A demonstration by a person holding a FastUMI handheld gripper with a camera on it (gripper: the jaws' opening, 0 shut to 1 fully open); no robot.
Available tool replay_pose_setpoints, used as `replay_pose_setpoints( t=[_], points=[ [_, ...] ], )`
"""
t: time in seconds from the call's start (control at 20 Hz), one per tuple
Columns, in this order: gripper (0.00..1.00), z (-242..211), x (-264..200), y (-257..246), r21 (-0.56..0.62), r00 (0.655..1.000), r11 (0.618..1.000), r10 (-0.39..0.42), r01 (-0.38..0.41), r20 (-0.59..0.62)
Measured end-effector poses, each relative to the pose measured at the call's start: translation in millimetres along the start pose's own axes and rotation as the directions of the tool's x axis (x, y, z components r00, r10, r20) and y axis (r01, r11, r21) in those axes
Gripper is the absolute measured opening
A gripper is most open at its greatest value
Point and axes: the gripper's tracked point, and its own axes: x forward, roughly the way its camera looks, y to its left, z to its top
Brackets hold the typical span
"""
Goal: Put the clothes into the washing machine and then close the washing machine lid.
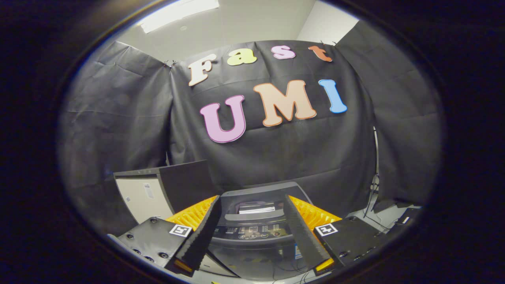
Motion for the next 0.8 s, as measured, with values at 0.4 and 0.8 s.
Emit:
replay_pose_setpoints(
  t=[0.4,0.8],
  points=[
    [0.97,2,-2,15,-0.046,1.0,0.998,0.031,-0.031,-0.003],
    [0.97,12,-8,26,-0.113,0.998,0.992,0.057,-0.053,0.024]
  ],
)
